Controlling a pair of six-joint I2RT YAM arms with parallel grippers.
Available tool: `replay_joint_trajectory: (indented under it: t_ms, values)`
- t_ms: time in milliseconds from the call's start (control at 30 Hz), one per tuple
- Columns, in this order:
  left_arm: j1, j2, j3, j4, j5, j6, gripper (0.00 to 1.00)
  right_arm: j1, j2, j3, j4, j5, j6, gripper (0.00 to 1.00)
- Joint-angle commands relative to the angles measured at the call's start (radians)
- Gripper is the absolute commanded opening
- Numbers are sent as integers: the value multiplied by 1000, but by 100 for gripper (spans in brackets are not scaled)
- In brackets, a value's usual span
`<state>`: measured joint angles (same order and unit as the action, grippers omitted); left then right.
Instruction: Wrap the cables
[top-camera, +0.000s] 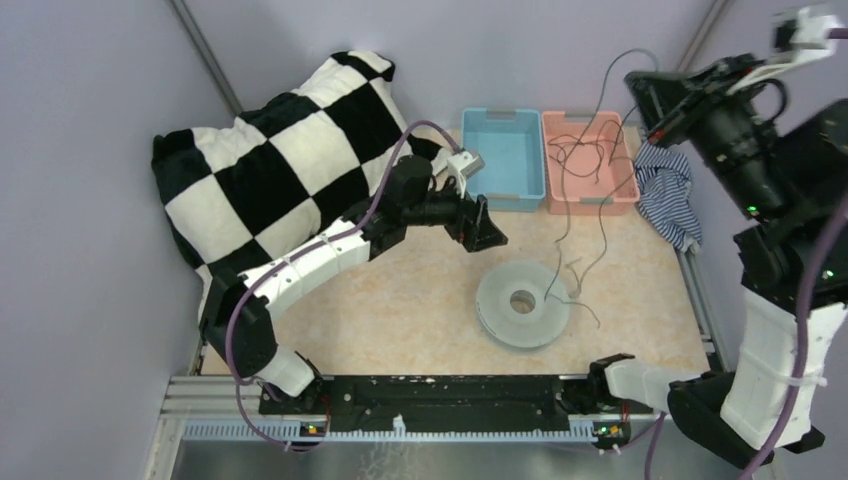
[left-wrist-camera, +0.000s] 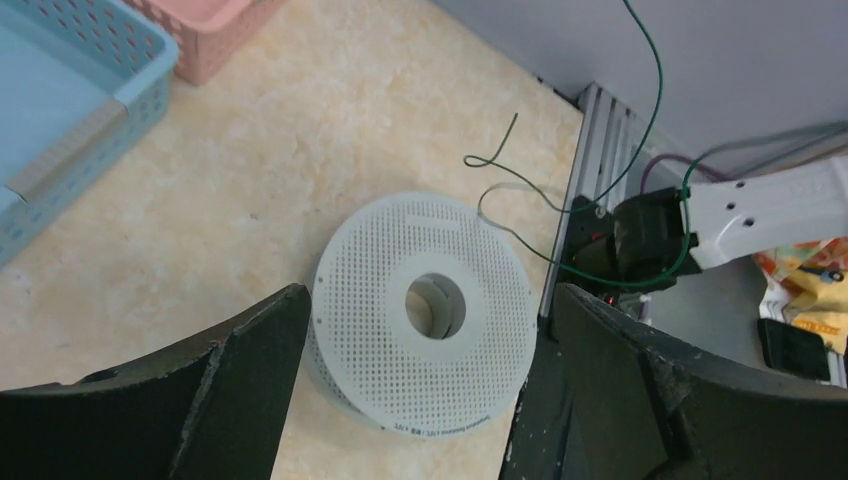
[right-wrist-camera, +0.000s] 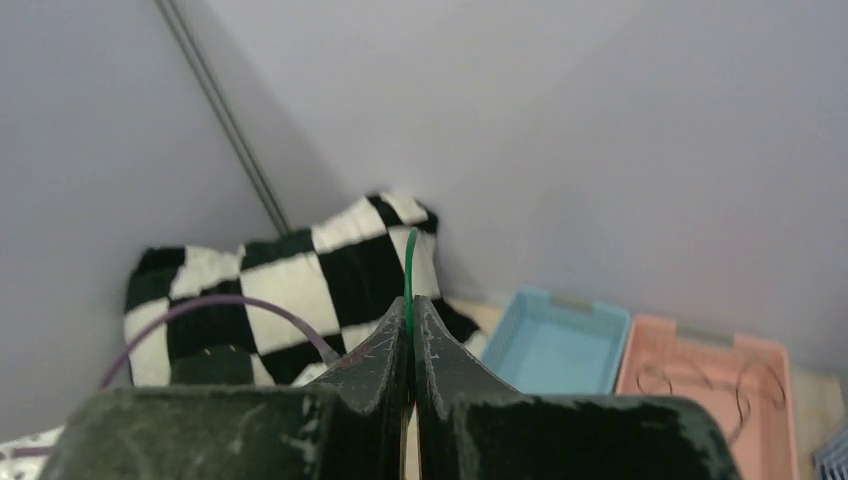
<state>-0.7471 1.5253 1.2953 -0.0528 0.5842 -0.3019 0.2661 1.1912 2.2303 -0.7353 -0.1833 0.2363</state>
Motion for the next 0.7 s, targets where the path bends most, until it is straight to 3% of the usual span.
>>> replay_joint_trajectory:
  t_ms: [0, 367, 433, 533, 667]
  values:
    - [-18, -13, -66, 88, -12, 56, 97, 5, -41, -179, -184, 97, -66, 0]
    - [-60, 12, 17, 281, 115, -31, 99, 5, -113, -323, -182, -3, -37, 0]
    - [-74, 2, -14, 281, 5, -84, 97, 5, -118, -337, -160, -14, -27, 0]
    - [-135, -36, -189, 421, -96, -211, 94, 5, -117, -356, -111, -56, 1, 0]
    - [-256, 14, -206, 390, -247, -146, 95, 6, -108, -371, -65, -56, 24, 0]
